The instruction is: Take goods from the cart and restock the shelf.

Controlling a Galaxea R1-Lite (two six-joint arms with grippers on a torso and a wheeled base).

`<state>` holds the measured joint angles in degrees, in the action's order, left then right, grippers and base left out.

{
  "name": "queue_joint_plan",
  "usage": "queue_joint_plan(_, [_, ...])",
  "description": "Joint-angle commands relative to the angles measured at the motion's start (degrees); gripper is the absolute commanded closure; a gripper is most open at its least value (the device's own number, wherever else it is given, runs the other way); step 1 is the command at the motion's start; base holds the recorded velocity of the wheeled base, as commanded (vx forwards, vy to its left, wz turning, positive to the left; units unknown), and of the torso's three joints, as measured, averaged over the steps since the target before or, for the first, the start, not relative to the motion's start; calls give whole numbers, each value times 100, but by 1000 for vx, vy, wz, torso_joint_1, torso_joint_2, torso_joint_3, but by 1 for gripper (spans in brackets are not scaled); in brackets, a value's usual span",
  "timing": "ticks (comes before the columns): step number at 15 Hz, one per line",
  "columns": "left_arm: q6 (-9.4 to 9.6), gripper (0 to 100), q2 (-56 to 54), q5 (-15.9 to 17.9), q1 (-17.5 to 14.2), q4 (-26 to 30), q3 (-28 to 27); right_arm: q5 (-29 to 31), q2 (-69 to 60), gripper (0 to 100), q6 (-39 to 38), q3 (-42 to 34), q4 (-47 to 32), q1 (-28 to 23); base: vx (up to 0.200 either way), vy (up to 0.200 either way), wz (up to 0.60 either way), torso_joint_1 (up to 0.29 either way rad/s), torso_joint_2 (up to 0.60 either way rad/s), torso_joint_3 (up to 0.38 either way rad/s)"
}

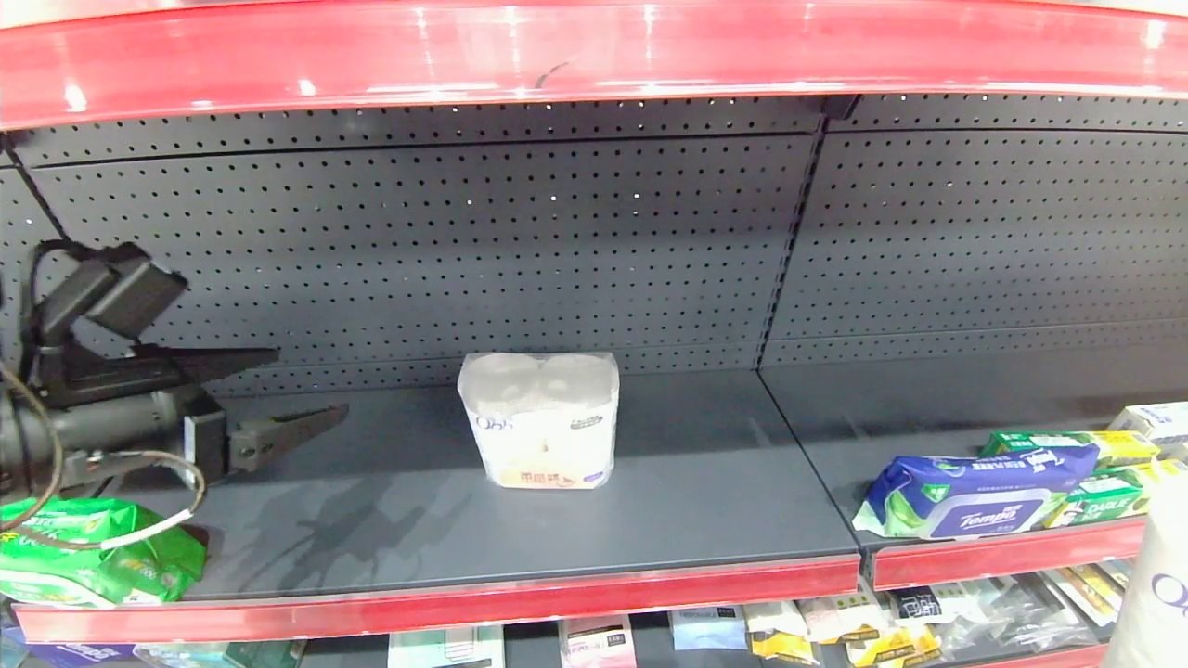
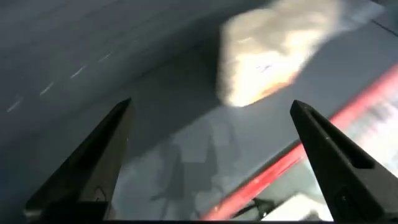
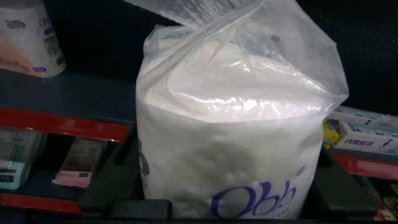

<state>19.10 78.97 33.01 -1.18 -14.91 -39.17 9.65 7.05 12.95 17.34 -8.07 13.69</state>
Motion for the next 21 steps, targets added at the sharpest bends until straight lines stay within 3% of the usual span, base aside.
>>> queue_joint_plan(1, [384, 0, 1200, 592, 118, -100, -355, 10, 51, 100, -3, -2, -2, 2, 0, 0, 0, 0, 0, 0])
queue_joint_plan(2, [709, 0, 1621, 997, 180, -117, -355, 89, 122, 100, 15, -11, -2, 2, 0, 0, 0, 0, 0, 0])
queue_joint_plan(3, [1104, 0, 1876, 1137, 180, -117, -399, 124, 130, 100, 41, -11, -2, 2, 0, 0, 0, 0, 0, 0])
queue_joint_plan(4, [1359, 0, 2114, 1331, 197, -126, -495, 142, 130, 100, 59, -20, -2, 2, 0, 0, 0, 0, 0, 0])
queue_joint_plan(6, [1474, 0, 2500, 1594, 276, -126, -820, 212, 130, 100, 85, 16, -2, -15, 0, 0, 0, 0, 0, 0])
queue_joint_plan(8, [1728, 0, 2922, 1700, 303, -126, -1234, 239, 130, 100, 85, 16, -2, -59, 0, 0, 0, 0, 0, 0])
queue_joint_plan(11, [1834, 0, 3256, 1876, 461, -126, -1480, 239, 139, 100, 147, -2, -2, -130, 0, 0, 0, 0, 0, 0])
queue_joint_plan(13, [2036, 0, 3476, 2122, 479, -126, -1611, 239, 139, 100, 261, 16, -2, -147, 0, 0, 0, 0, 0, 0])
queue_joint_plan(18, [2045, 0, 3942, 2245, 505, -258, -2130, 247, 139, 100, 261, -20, -2, -235, 0, 0, 0, 0, 0, 0])
queue_joint_plan(21, [2045, 0, 4179, 2429, 663, -618, -2271, 239, 113, 100, 261, 16, -2, -367, 0, 0, 0, 0, 0, 0])
